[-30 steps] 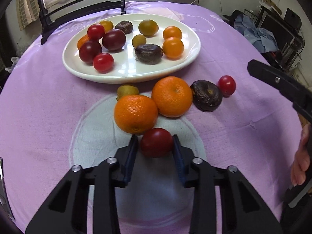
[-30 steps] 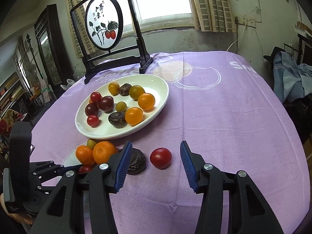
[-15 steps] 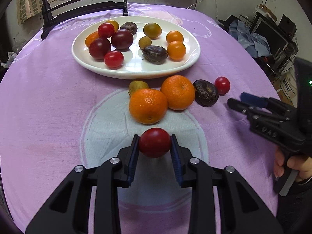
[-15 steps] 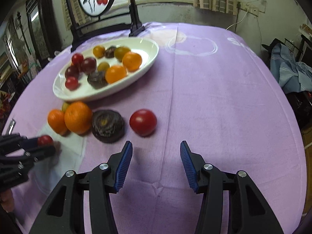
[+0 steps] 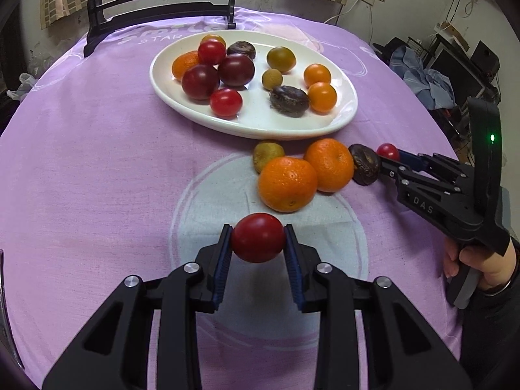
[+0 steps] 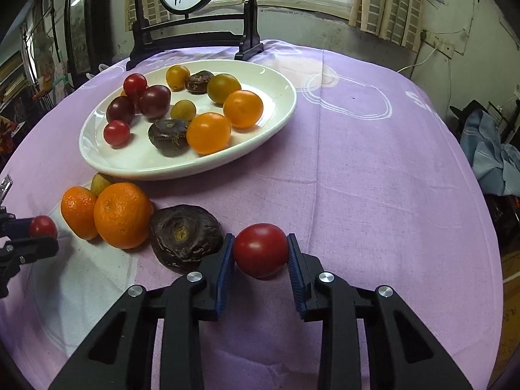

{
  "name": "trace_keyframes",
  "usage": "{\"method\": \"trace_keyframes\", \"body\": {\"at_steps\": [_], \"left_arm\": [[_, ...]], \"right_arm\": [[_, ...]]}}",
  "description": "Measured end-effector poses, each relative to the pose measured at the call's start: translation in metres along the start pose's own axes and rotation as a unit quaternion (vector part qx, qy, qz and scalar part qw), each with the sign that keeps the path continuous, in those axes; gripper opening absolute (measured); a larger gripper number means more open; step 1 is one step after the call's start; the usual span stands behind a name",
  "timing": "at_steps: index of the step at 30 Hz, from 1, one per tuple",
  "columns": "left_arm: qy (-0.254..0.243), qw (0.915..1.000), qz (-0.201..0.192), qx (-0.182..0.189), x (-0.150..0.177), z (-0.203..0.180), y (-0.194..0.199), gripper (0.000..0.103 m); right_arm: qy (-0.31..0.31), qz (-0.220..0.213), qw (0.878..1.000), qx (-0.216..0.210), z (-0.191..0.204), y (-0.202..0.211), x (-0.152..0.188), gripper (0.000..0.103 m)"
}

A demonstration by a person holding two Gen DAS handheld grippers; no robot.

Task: Organize fruits
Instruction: 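Grasp a red tomato with the left tool while the right tool grasps a red cherry tomato, then lower both tomatoes onto the white plate and open both tools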

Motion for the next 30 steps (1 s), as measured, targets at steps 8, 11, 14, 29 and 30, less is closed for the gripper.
{"method": "trace_keyframes", "body": {"at_steps": [8, 11, 14, 29, 30], "left_arm": [[-0.023, 0.9995, -0.023, 0.0, -0.032, 0.0, 0.011, 0.031], [-0.034, 0.9985, -0.044, -0.003, -0.06, -0.003, 0.012, 0.031], [-0.032, 0.9976, -0.062, -0.001, -0.09, -0.003, 0.006, 0.031], [-0.001, 0.999, -0.041, -0.017, -0.159, 0.01, -0.079, 0.031], [-0.003, 0.999, -0.039, -0.018, -0.161, 0.01, -0.081, 0.034]], "right_arm": [[-0.026, -0.045, 0.999, -0.01, -0.004, 0.035, -0.027, 0.032], [-0.018, -0.074, 0.997, -0.03, 0.008, 0.047, -0.053, 0.032], [-0.003, -0.097, 0.994, -0.042, 0.022, 0.047, -0.077, 0.032], [-0.023, -0.06, 0.997, -0.047, 0.037, -0.054, -0.119, 0.033], [-0.032, -0.056, 0.997, -0.048, 0.034, -0.057, -0.119, 0.033]]}}
Point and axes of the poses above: each gripper's, at about its wrist camera, not at the fingertips, and y roughly against the way its jaws point, z to its left, x to its underside, the point moved 4 cm from there along -y, roughly the way its jaws point, and after that the axes turned 10 degrees about -z, right-handed, at the moved point
